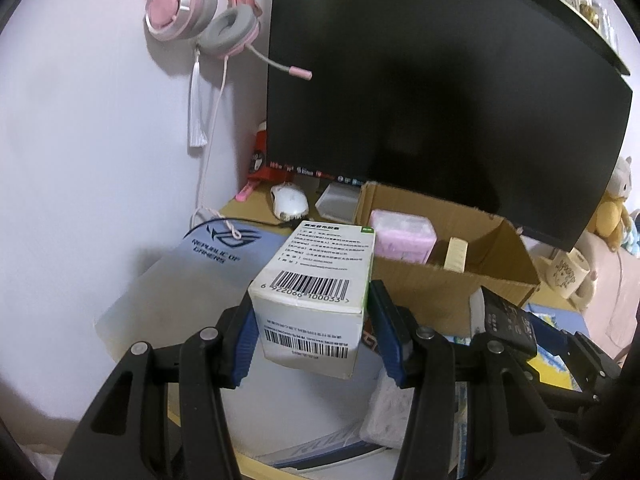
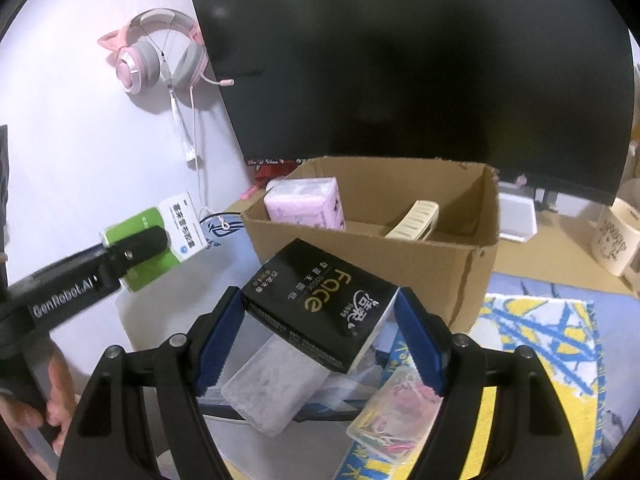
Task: Organize objects
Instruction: 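Lift the medicine box and black 'face' box toward the cardboard box, then carry the medicine box with the left tool while the right tool carries the 'face' box over the cardboard box, then open both tools to drop the two boxes into the cardboard box, then withdraw both tools from the cardboard box back toward the remaining items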
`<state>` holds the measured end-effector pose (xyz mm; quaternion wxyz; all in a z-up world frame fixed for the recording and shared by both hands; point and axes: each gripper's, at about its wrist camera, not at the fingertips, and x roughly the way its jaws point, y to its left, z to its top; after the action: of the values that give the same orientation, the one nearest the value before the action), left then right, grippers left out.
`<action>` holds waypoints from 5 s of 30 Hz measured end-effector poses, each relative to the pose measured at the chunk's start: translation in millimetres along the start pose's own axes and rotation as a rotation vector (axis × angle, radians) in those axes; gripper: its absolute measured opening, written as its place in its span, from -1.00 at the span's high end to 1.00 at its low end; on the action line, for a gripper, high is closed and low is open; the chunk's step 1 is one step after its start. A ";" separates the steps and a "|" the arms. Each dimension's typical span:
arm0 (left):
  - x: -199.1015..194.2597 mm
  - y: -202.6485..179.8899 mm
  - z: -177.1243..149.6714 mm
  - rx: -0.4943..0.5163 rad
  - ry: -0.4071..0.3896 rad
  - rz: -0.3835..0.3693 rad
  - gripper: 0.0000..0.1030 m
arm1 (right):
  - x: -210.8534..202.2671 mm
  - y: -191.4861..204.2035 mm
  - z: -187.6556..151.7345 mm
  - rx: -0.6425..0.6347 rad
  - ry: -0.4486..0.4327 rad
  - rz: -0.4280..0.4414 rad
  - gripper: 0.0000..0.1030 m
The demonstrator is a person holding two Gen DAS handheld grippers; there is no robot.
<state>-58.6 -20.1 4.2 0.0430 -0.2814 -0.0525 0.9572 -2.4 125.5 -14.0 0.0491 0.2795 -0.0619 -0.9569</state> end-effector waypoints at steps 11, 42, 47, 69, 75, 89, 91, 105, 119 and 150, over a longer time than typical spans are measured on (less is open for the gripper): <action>-1.6 -16.3 35.8 0.009 -0.025 -0.046 0.02 | -3.8 -22.9 31.2 0.020 -0.018 -0.048 -0.59; 57.4 -75.3 101.4 0.046 -0.039 -0.162 0.01 | 46.6 -66.8 79.5 0.013 -0.017 -0.049 -0.59; 69.5 -84.4 103.4 0.053 -0.054 -0.175 0.01 | 52.1 -73.8 80.5 0.011 -0.016 -0.071 -0.59; 90.9 -105.8 89.8 0.075 -0.001 -0.178 0.01 | 56.7 -80.7 68.3 0.032 0.007 -0.062 -0.59; 97.2 -106.1 87.9 0.074 0.016 -0.177 0.01 | 55.6 -82.0 66.6 0.028 0.010 -0.061 -0.59; 111.4 -105.6 85.5 0.034 0.059 -0.237 0.00 | 61.1 -81.7 64.0 -0.029 0.038 -0.082 -0.59; 115.3 -106.3 84.2 0.031 0.071 -0.244 0.00 | 59.8 -83.7 64.2 -0.029 0.036 -0.081 -0.59; 133.3 -135.0 70.1 0.098 0.140 -0.212 0.00 | 60.0 -78.8 61.0 -0.099 0.039 -0.116 -0.59; 135.2 -127.5 74.1 0.077 0.147 -0.108 0.01 | 72.4 -70.2 59.9 -0.101 0.058 -0.146 -0.61; 100.8 -101.4 93.4 0.120 0.070 0.091 -1.00 | 37.1 -79.7 73.6 0.018 -0.019 -0.125 -1.00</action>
<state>-188.5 84.5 41.1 0.0180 -0.3136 0.0195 0.9492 -78.2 206.1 16.3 -0.0136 0.2741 -0.0534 -0.9601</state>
